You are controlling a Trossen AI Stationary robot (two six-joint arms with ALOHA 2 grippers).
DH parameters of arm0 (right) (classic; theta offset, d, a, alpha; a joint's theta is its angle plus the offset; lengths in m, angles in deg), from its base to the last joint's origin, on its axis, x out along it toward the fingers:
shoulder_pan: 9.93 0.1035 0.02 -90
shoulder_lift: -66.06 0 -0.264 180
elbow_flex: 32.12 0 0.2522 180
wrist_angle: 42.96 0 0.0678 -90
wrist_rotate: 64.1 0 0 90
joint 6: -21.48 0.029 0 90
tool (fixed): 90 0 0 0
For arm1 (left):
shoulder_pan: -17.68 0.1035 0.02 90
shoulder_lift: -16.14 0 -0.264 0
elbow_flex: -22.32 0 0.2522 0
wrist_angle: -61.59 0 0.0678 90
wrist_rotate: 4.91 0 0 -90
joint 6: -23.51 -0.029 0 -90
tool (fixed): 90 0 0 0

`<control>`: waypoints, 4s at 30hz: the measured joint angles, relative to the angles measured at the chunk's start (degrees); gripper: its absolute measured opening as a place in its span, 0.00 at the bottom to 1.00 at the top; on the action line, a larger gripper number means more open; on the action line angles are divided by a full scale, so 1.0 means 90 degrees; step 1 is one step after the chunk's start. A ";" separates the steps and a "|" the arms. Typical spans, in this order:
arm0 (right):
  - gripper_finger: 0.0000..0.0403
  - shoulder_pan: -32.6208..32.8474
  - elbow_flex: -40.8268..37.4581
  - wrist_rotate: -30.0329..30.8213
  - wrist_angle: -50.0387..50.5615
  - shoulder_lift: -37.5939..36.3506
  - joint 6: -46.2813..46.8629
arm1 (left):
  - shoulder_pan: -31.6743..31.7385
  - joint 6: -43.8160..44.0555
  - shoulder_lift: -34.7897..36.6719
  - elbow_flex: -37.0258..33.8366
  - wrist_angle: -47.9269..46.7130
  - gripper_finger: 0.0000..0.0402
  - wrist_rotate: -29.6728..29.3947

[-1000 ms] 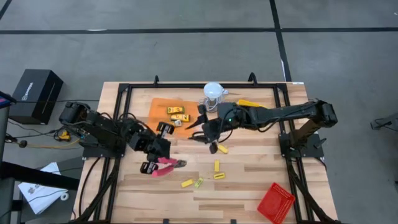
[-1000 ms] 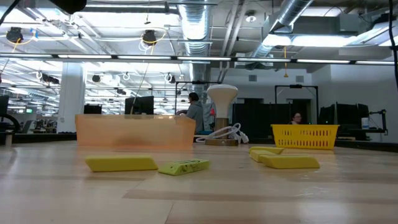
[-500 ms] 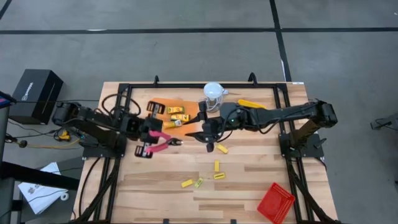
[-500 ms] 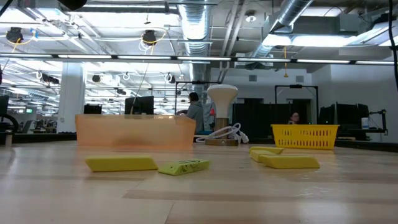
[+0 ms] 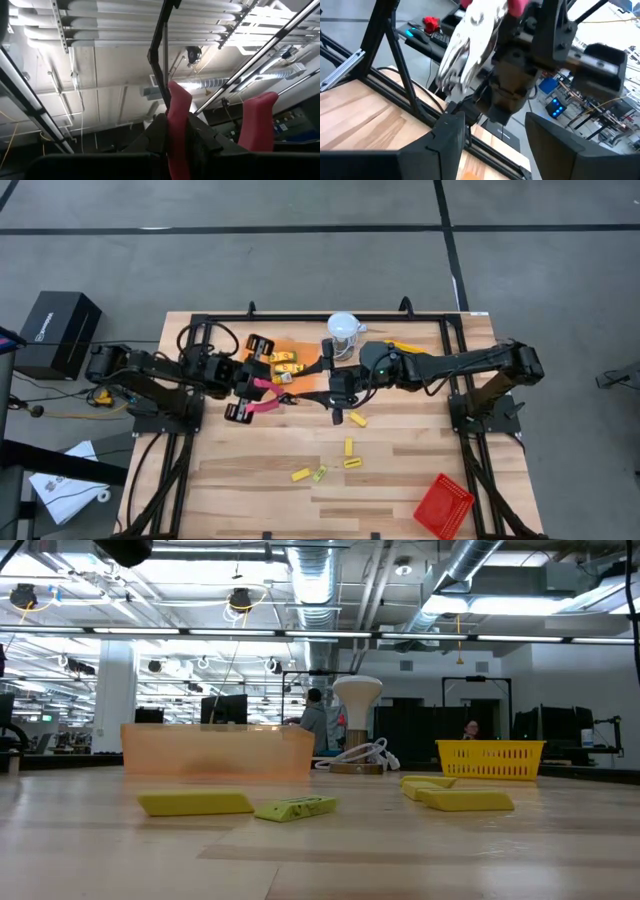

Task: Pick & Place School Supplies
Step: Put the pink hole puncher into the yellow bin

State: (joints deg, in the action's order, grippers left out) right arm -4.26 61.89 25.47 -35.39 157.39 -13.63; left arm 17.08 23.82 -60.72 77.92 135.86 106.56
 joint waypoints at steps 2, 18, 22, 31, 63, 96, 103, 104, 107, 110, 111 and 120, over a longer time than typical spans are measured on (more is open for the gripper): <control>0.49 0.0000 0.0038 -0.0113 0.0026 0.0000 0.0013 | 0.0025 0.0002 0.0000 0.0000 -0.0046 0.08 -0.0002; 0.50 0.0148 0.0184 -0.0349 0.0279 0.0002 0.0377 | 0.0084 0.0007 0.0000 0.0054 -0.0078 0.08 0.0185; 0.52 0.0160 0.0190 -0.0378 0.0408 0.0000 0.0536 | 0.0096 0.0012 0.0000 0.0126 -0.0080 0.08 0.0274; 0.60 0.0155 0.0190 -0.0427 0.0386 0.0000 0.0564 | 0.0189 0.0044 -0.0005 0.0138 -0.0333 0.08 0.0289; 0.57 -0.0021 0.0420 -0.1900 0.0357 0.0077 0.1253 | 0.0291 0.0512 -0.0063 0.0143 -0.0470 0.08 0.0798; 0.47 -0.0297 0.0413 -0.1864 0.0575 0.0090 0.1243 | 0.0100 0.0824 -0.0058 0.0452 -0.0839 0.08 0.0931; 0.51 0.0170 0.0417 0.0198 0.0723 0.0235 0.0291 | 0.0102 0.0642 -0.0061 0.0452 -0.0881 0.08 0.0269; 0.51 0.0188 0.0401 0.0217 0.0750 0.0265 0.0254 | 0.0102 0.0643 -0.0059 0.0452 -0.0845 0.08 0.0253; 0.53 0.0238 0.0400 0.0392 0.0578 0.0256 0.0230 | 0.0135 0.0644 -0.0039 0.0452 -0.0789 0.08 0.0223; 0.55 0.0223 0.0415 0.0381 0.0426 0.0236 0.0330 | 0.0143 0.0653 -0.0039 0.0452 -0.0785 0.08 0.0206; 0.56 0.0241 0.0411 0.0378 0.0418 0.0247 0.0394 | 0.0159 0.0647 -0.0039 0.0452 -0.0780 0.08 0.0208; 0.60 0.0314 0.0628 0.0317 0.0439 0.0253 0.0501 | 0.0319 0.0673 -0.0039 0.0452 -0.0817 0.08 0.0223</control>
State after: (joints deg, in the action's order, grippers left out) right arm -1.43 67.54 28.32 -31.44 159.66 -9.11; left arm 19.95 29.88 -61.07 81.99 128.51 108.57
